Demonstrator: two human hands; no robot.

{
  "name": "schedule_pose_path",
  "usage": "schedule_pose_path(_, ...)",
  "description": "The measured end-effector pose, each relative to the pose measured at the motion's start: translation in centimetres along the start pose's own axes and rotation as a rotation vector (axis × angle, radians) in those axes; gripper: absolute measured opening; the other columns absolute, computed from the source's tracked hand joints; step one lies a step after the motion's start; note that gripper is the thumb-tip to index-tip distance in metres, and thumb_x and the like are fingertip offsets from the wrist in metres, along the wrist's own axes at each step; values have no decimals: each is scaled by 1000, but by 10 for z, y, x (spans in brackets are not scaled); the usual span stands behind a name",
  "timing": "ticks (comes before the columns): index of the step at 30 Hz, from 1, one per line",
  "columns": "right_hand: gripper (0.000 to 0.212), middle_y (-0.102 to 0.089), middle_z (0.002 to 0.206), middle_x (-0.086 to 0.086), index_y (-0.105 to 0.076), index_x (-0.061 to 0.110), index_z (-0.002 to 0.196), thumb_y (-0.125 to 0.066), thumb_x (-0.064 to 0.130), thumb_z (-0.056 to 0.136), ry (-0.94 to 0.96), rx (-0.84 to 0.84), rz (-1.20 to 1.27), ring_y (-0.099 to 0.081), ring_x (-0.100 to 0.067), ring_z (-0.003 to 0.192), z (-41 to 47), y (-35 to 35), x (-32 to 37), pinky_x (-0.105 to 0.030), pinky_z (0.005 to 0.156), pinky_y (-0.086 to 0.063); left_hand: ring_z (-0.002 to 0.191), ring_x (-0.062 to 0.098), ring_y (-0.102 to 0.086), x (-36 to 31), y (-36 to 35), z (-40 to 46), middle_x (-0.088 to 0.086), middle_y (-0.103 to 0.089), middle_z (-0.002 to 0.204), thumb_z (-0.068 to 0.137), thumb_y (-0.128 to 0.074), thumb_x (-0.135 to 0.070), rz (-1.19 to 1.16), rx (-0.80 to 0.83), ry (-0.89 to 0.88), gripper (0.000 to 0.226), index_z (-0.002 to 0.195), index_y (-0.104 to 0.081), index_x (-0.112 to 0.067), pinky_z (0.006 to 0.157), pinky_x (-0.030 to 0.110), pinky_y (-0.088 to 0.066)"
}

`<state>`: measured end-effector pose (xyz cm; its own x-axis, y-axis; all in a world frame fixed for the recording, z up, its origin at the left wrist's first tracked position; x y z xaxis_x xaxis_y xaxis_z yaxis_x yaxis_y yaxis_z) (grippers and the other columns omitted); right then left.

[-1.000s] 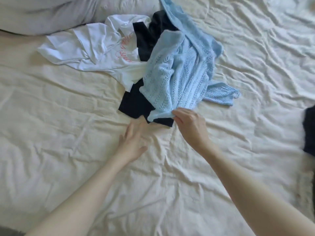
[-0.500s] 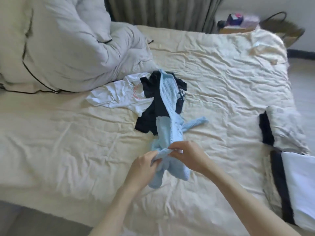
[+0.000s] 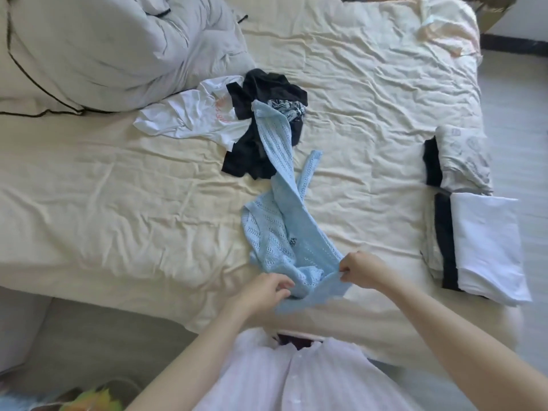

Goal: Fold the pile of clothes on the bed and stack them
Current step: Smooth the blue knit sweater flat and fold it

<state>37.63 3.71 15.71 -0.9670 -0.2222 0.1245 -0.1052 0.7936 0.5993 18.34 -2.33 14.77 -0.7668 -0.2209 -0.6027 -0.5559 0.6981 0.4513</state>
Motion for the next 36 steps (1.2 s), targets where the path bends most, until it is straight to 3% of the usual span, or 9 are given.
schedule_pose_path(4,18,-55,81,-7,-54,13,77,-41,4,86,-85,157,-89,-49,-25,84,15,-31,-26,-26,68,-39,110,14,-57,30,-4,11,1,-62,124,97,-49,-23,-15,-25,96,31,125,-58,-16,92,24,-41)
schedule_pose_path(6,30,-64,105,-8,-63,13,106,-40,7,88,-83,179,-91,-58,-26,95,32,-38,-26,-28,77,-45,113,16,-55,50,-4,20,2,-60,127,97,-48,-21,-25,-55,148,32,126,-57,-15,94,24,-39)
schedule_pose_path(14,37,-55,131,-9,-47,20,136,-39,26,100,204,-115,27,-55,-28,116,164,-18,46,-40,91,-48,124,28,-46,150,-14,103,15,-43,140,95,-49,-14,-332,-344,417,45,139,-41,-7,104,32,-34)
schedule_pose_path(19,41,-48,137,-12,-41,14,139,-41,25,100,396,-326,-87,-43,-29,127,263,23,108,-43,100,-42,121,22,-50,193,23,172,7,-51,134,91,-56,-12,-534,-593,362,48,136,-42,-9,102,34,-39)
schedule_pose_path(24,57,-41,144,-10,-23,14,148,-43,31,98,447,-280,-181,-26,-27,139,321,36,158,-48,114,-15,96,25,-62,193,17,196,8,-64,103,90,-61,-8,-996,-534,305,37,124,-48,-8,85,42,-52)
schedule_pose_path(26,55,-56,128,-12,-30,12,144,-50,28,95,423,-160,-248,-37,-33,131,325,33,160,-48,113,-17,75,9,-61,184,15,189,-7,-65,80,90,-61,-17,-945,-484,257,10,100,-63,-21,69,26,-50)
schedule_pose_path(29,27,-66,107,-12,-62,8,115,-54,14,90,407,-108,-174,-58,-31,105,310,48,150,-35,91,-46,47,-4,-38,174,29,164,-12,-45,58,89,-62,-24,-775,-497,222,19,71,-57,-28,48,15,-29)
schedule_pose_path(32,21,-64,95,-13,-65,4,98,-46,9,92,375,-149,4,-56,-27,87,273,78,135,-31,70,-41,49,-2,-38,161,62,127,-11,-46,59,87,-64,-25,-635,-511,178,19,70,-57,-29,49,15,-28)
schedule_pose_path(36,18,-53,86,-4,-60,7,93,-43,10,97,351,-253,265,-47,-20,83,209,137,123,-27,65,-29,64,12,-47,134,109,72,5,-57,74,86,-65,-27,-524,-437,123,18,84,-60,-10,61,28,-35)
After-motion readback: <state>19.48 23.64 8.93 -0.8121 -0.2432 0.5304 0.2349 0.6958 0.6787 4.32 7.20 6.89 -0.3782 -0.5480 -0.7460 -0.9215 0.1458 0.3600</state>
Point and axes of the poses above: each hand's wrist, its own z-axis towards the middle knuckle, its own y-axis out of the back of the hand, x = y × z, the point moved 6 cm from there along z, towards the middle knuckle
